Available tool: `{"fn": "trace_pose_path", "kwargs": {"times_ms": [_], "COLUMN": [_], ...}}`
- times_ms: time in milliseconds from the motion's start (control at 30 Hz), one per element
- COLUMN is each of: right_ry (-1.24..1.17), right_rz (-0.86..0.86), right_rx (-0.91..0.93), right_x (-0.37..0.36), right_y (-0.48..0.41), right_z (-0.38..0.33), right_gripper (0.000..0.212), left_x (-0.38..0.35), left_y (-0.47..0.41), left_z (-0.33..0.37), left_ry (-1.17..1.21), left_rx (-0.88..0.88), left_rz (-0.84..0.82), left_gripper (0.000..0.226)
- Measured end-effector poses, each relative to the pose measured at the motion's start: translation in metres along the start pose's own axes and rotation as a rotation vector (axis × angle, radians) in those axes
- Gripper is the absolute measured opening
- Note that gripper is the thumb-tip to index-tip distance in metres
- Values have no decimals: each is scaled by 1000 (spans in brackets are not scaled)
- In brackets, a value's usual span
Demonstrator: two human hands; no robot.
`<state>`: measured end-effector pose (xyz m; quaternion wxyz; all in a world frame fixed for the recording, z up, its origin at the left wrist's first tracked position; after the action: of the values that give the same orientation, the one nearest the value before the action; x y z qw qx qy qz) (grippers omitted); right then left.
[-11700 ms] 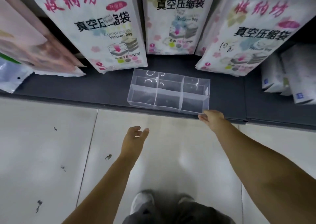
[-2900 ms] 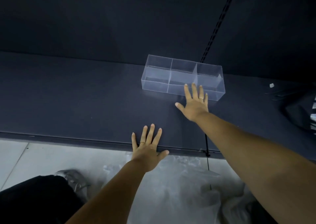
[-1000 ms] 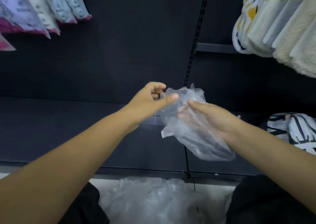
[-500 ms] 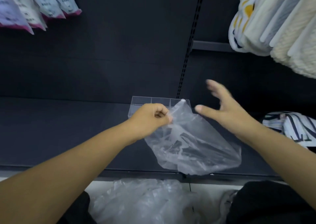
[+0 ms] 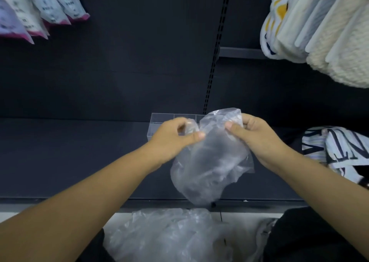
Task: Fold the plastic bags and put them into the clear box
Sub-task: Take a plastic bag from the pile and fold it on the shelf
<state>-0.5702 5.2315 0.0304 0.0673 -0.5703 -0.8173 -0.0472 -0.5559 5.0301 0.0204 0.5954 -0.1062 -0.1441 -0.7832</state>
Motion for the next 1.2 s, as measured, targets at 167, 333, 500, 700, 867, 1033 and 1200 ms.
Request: {"fn": "trace_pose_path", "kwargs": {"times_ms": [167,333,500,700,867,1033,1200], "right_ry": [40,362,479,268,20,-52,-212], "right_rz": [259,421,193,-110,-136,-335,-338], "right_rx": [-128,-118,78,52,-181,-275,-239], "right_x": [25,38,9,-29,-6,-1,-27], "right_y": [-3,1,5,11,14,21,21], "right_z": [15,15,-7,-4,9,19,24], "right_gripper": [20,22,15,10,50,66,67], "left_x": [22,37,42,2,27,48,58], "left_y": [-5,-5,-6,-4,-6,-6,-5], "left_z": [-17,-28,-19,4,2,-4,-12], "left_ry": [191,130,-212,-18,131,213,270], "left_rx": [94,144,141,-78,-41,-2,51], "left_rz": [289,397,249,-132,94,180,235], "left_gripper": [31,38,67,23,24,33,39]}}
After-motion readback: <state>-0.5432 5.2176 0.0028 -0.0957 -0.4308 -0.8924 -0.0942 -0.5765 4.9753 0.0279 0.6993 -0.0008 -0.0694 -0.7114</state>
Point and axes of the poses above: each hand's wrist, its own y-axis away from the middle knuckle, its own x-axis out of the back of the hand, z = x × y, the point moved 4 cm from there along -y, towards the middle knuckle, and after that the axes turned 7 degrees about -z, right-handed, at the moved point
